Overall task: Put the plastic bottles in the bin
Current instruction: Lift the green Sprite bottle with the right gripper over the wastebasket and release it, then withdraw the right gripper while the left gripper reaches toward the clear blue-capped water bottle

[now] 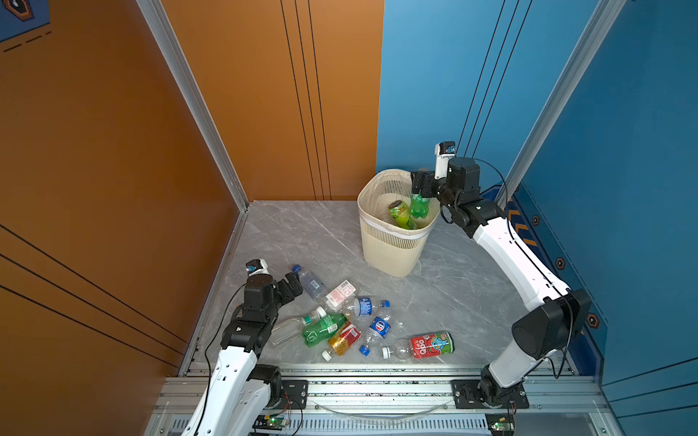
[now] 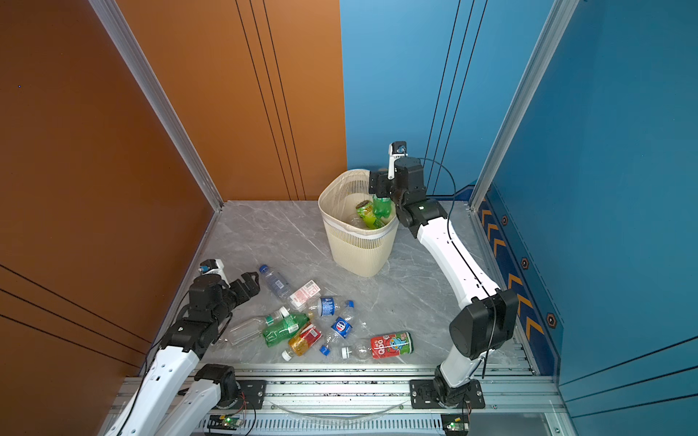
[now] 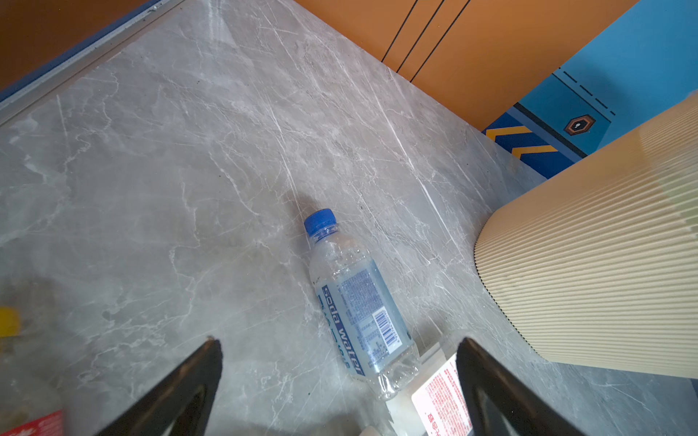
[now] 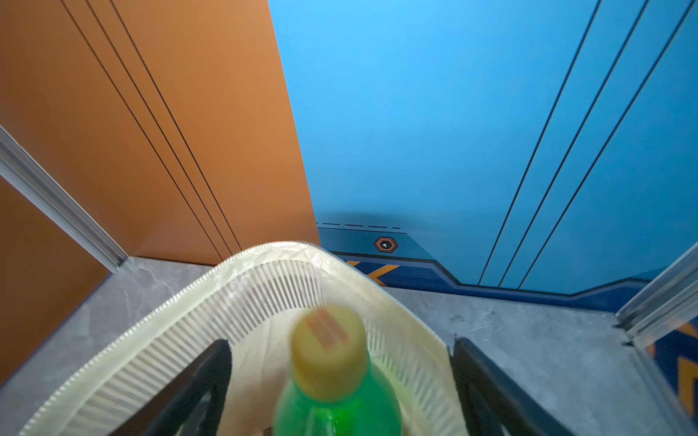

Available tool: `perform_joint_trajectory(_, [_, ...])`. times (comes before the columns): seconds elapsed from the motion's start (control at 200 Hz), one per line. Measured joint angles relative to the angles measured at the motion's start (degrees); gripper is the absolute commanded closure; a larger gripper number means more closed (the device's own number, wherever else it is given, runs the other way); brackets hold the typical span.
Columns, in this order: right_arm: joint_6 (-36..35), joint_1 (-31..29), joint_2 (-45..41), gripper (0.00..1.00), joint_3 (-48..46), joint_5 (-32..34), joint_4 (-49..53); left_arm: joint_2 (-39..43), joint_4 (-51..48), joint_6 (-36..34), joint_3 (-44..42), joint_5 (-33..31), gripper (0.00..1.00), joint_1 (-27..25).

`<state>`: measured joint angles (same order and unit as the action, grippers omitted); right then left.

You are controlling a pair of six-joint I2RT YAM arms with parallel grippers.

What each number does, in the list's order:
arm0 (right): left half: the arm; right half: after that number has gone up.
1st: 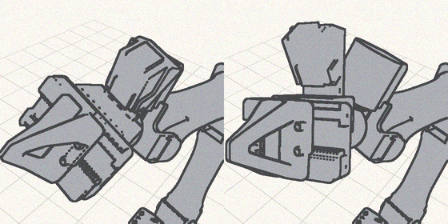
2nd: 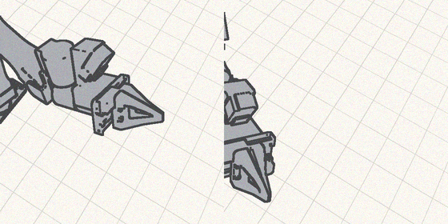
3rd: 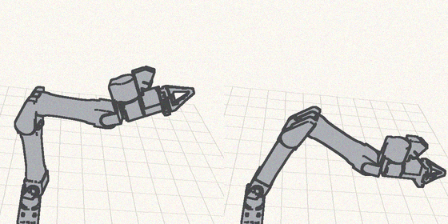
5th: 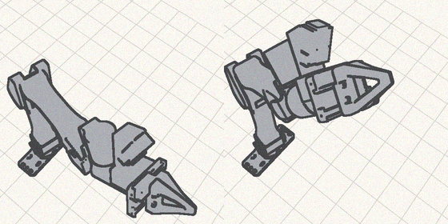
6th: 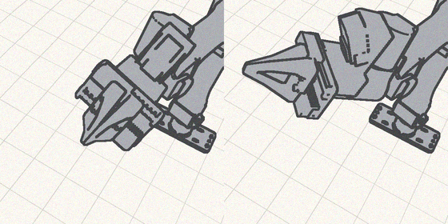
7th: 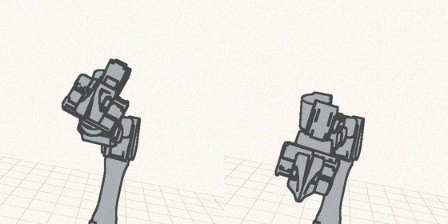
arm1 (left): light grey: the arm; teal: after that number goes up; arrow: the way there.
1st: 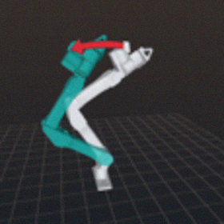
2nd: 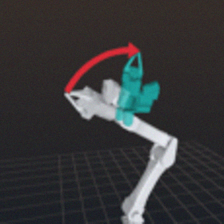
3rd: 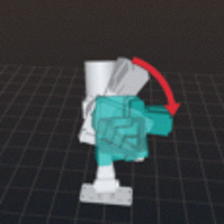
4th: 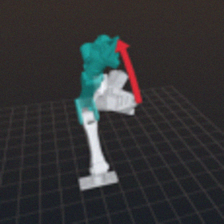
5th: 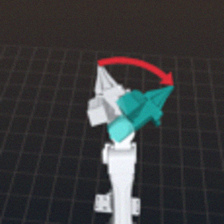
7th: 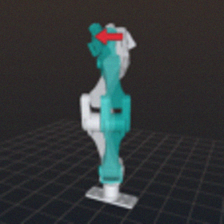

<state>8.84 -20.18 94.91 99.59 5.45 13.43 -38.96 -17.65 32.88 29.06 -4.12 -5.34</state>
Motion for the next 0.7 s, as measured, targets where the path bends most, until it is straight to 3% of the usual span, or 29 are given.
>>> perform_joint_trajectory(0.14, [1.01, -0.07, -8.74, 0.00, -8.26, 0.37, -2.16, -1.33, 0.09, 0.17, 0.00, 0.55, 0.02, 0.11])
perform_joint_trajectory(0.451, [7.67, -2.25, -42.14, 0.00, -42.91, 2.32, -5.46, -5.22, 0.24, 1.07, 0.55, 2.38, 0.02, 0.11])
perform_joint_trajectory(0.701, [11.91, -2.34, -45.75, 0.00, -54.16, 3.37, 0.66, -10.71, 0.66, 2.43, 1.81, 4.92, 0.02, 0.02])
